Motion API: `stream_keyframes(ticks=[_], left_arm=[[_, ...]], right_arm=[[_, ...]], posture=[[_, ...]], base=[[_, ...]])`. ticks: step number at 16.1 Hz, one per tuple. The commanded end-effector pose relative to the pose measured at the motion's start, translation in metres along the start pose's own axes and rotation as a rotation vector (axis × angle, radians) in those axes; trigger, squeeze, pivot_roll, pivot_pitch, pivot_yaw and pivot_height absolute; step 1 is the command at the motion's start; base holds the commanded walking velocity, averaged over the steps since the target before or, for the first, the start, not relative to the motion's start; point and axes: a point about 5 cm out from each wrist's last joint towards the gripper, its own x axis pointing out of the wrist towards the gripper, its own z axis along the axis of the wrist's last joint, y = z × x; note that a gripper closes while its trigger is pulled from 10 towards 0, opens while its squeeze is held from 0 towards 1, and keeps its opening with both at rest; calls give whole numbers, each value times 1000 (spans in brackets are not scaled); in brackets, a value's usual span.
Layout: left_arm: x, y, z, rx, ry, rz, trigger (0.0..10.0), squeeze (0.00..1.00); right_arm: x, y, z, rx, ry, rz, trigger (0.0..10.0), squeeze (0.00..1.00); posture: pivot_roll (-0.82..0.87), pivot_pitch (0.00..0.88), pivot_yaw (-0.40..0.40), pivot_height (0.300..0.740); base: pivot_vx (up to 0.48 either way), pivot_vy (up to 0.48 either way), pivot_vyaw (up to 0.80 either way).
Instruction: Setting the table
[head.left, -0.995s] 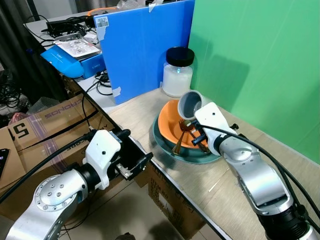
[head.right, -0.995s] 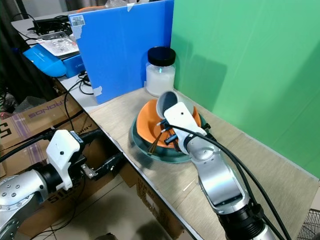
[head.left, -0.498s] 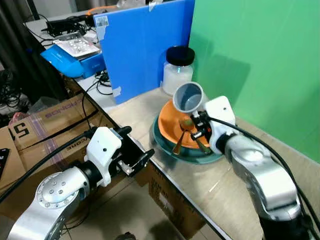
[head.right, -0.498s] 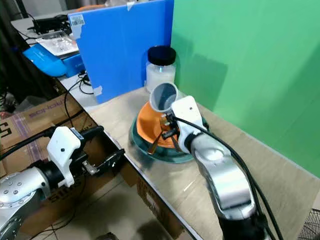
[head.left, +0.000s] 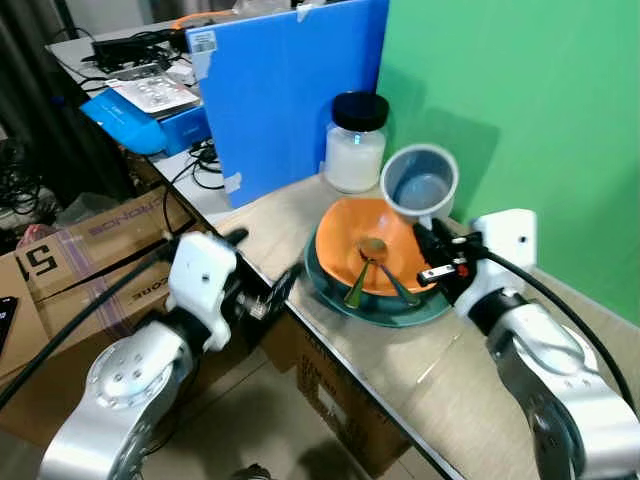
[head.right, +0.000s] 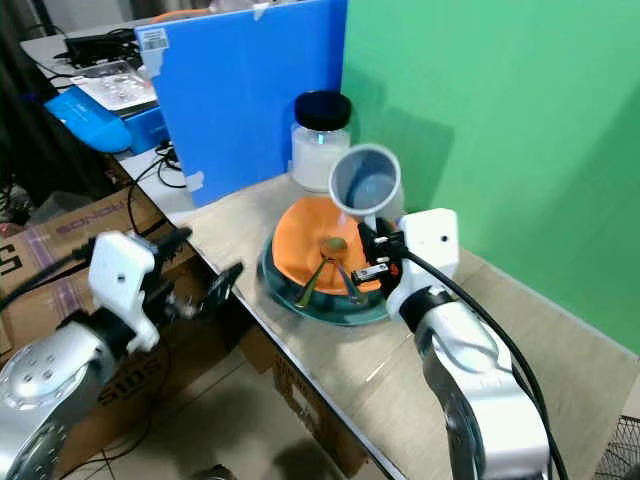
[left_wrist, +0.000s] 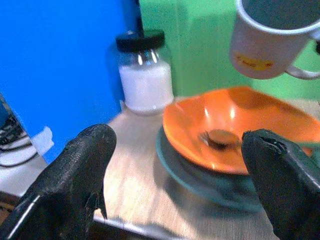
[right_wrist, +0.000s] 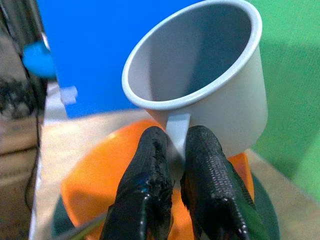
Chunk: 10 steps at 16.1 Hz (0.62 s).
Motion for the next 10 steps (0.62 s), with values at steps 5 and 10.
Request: stream_keyframes(ticks=[5, 10], left_arm=[[4, -5, 6, 12, -29, 48, 10000, 0], [7, -4, 7, 12, -32, 105, 10000, 0]], right_arm=[[-13, 4, 9, 45, -99, -3, 10000, 0], [-17, 0, 8, 31, -102, -66, 10000, 0]], posture=[[167, 0, 15, 740], [162, 0, 15, 740]], base=[[0, 0, -800], [0, 0, -800]])
